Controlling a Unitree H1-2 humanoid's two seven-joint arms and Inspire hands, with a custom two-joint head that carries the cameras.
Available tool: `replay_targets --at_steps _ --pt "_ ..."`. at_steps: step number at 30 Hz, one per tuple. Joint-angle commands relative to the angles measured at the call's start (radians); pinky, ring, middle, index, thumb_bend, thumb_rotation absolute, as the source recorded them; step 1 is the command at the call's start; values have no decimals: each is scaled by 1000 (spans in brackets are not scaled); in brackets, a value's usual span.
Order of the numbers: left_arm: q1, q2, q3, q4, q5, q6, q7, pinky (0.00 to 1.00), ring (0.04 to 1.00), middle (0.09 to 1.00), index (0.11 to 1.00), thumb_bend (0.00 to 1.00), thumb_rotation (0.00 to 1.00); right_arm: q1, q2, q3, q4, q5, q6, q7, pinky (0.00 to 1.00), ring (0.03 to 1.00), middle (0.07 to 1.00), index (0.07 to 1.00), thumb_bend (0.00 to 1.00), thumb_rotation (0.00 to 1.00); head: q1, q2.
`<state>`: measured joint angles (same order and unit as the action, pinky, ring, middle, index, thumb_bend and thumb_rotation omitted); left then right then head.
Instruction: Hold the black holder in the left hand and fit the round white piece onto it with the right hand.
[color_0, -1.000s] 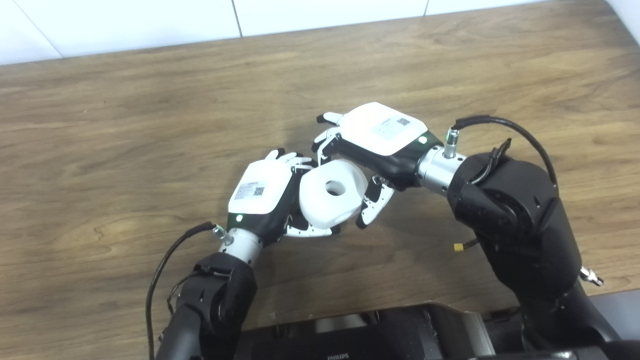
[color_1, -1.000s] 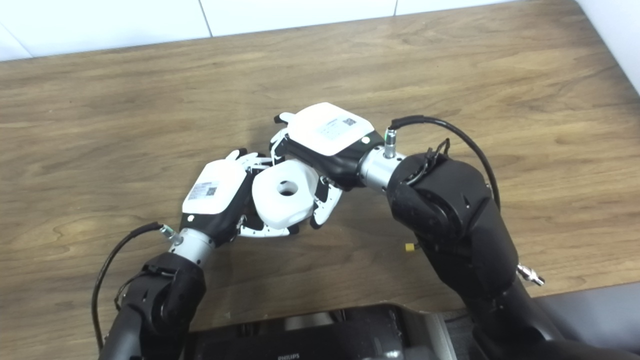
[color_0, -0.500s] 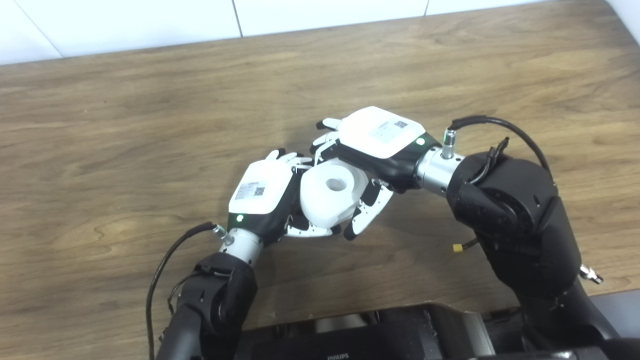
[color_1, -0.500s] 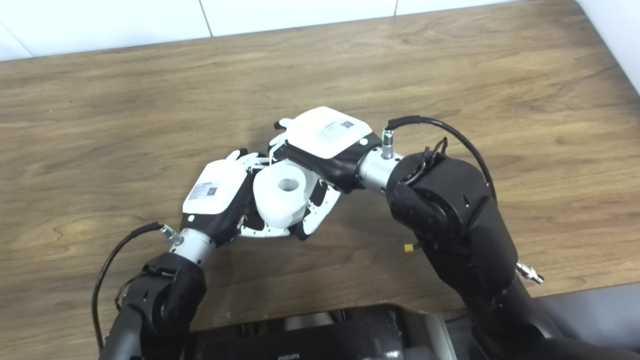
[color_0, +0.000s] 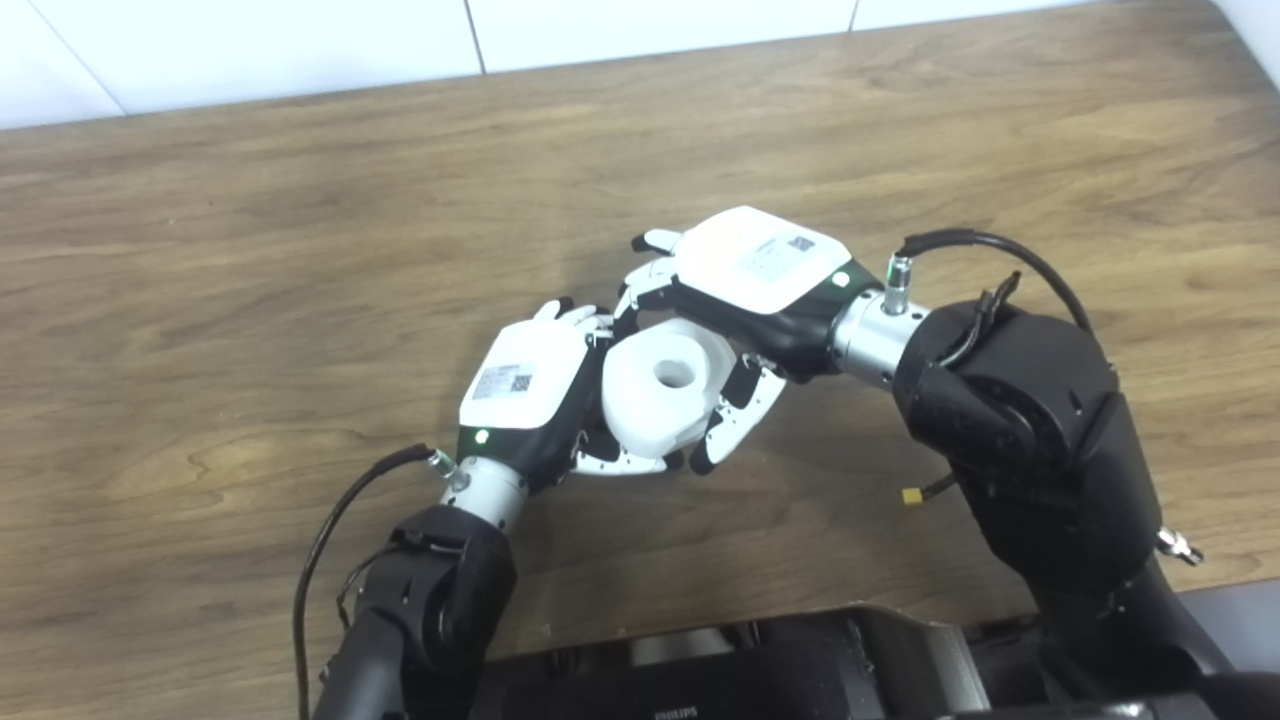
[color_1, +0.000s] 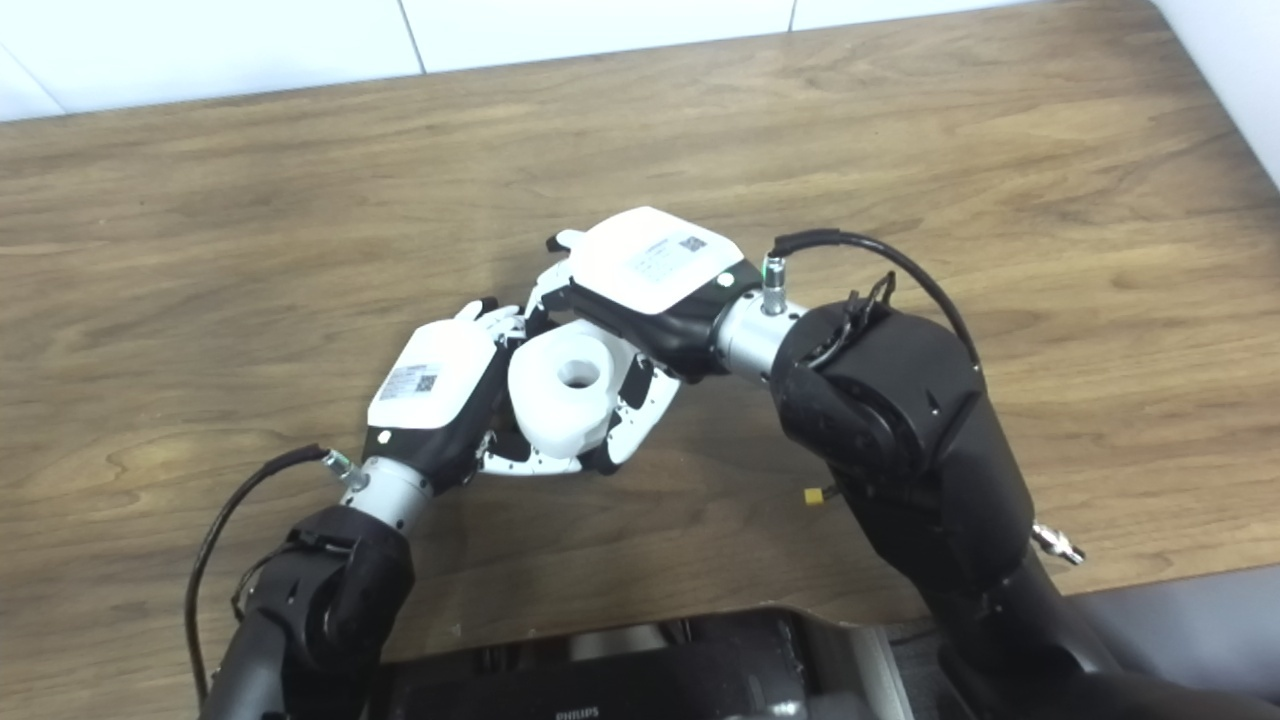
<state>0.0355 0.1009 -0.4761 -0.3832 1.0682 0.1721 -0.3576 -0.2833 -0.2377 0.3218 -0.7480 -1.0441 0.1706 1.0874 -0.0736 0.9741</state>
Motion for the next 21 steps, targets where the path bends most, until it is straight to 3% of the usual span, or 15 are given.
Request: replay_targets --at_steps 1,10,21 --pt "-18 -6 -7 -1 2 -21 12 959 881 808 488 518 58 -47 10 -17 -39 2 -14 -10 902 960 846 738 992 339 -1 0" --pt "-20 -2 -4 5 -2 -24 17 962 879 804 488 517 59 -102 10 -50 -66 10 4 33 903 971 853 757 1000 338 -4 -5" --pt "-20 2 -2 8 1 -24 20 961 879 799 488 518 59 -169 -3 -84 -110 29 21 116 902 972 867 790 1000 410 -3 -14"
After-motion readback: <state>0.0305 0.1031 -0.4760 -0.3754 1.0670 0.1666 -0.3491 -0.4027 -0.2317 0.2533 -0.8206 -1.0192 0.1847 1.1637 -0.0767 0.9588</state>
